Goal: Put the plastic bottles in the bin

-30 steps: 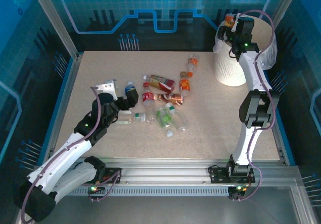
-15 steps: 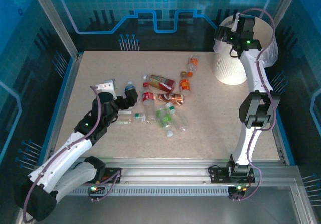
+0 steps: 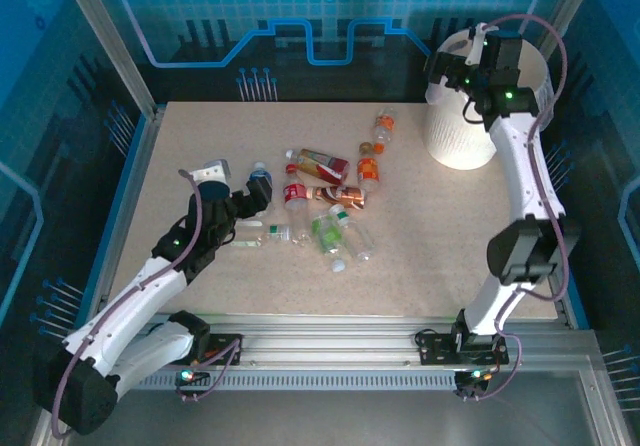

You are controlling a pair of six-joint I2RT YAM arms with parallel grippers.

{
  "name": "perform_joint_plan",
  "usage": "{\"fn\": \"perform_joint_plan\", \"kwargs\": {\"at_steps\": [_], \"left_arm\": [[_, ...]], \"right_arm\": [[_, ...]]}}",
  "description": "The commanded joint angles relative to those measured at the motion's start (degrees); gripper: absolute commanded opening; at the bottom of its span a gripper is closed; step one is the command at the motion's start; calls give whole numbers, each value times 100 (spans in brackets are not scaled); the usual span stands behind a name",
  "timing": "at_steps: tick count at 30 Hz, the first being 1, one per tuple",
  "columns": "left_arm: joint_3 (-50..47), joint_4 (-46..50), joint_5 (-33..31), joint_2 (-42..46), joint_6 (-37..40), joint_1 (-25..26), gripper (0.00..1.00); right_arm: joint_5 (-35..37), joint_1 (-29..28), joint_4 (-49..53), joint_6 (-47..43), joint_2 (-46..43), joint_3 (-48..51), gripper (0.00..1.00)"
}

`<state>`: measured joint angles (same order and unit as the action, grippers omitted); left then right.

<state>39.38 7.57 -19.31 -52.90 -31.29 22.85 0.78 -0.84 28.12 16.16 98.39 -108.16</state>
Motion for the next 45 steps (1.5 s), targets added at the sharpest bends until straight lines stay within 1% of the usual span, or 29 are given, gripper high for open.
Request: {"fn": "perform_joint_plan", "kwargs": {"at_steps": [1,5,9,12,14,16,19,21,23,25,27,31,35,38,42,45], "left_arm": [[120,145,-70,-111,-328,-87,99],[201,319,-45,-288,-591,-149,99],[226,391,47,-445,-844,-202,99],[224,454,61,-531,-992,-229,99],[195,454,146,-545,-1006,-238,99],[141,373,280,-529,-987,-245,99],[83,406,329,-473,-1027,-270,99],[61,481,329,-404,-1020,-288,99],[12,512,314,-313,-1000,-294,99],[-58,517,272,-208,-1014,-307,99],[-132,518,254,-112,-1028,-323,99],[-218,475,282,-21,-1053,-352,99],[-309,365,321,-9,-1063,-360,99],[-366,305,340,0,-1092,-363,99],[-489,169,335,67,-1243,-360,99],[-677,-109,387,148,-1406,-360,99]], "right_arm": [[-96,-306,-178,261,-597,716,100],[-97,-716,-409,396,-1006,1724,100],[18,-1174,-334,624,-874,2253,100],[129,-1489,179,606,-290,1971,100],[155,-1642,757,474,309,1442,100],[434,-1781,1329,401,946,843,100],[688,-1896,1455,483,1573,496,100],[708,-1911,1466,583,1910,336,100],[660,-1911,1468,659,2230,208,100],[452,-1911,1534,615,2571,-3,98],[400,-1917,1704,634,2901,-234,96],[631,-1920,1714,688,3204,-341,93],[792,-1920,1835,699,3455,-559,86],[865,-1920,1909,694,3662,-649,83],[605,-1917,1986,612,3830,-712,80],[624,-1934,2046,633,3815,-632,78]]}}
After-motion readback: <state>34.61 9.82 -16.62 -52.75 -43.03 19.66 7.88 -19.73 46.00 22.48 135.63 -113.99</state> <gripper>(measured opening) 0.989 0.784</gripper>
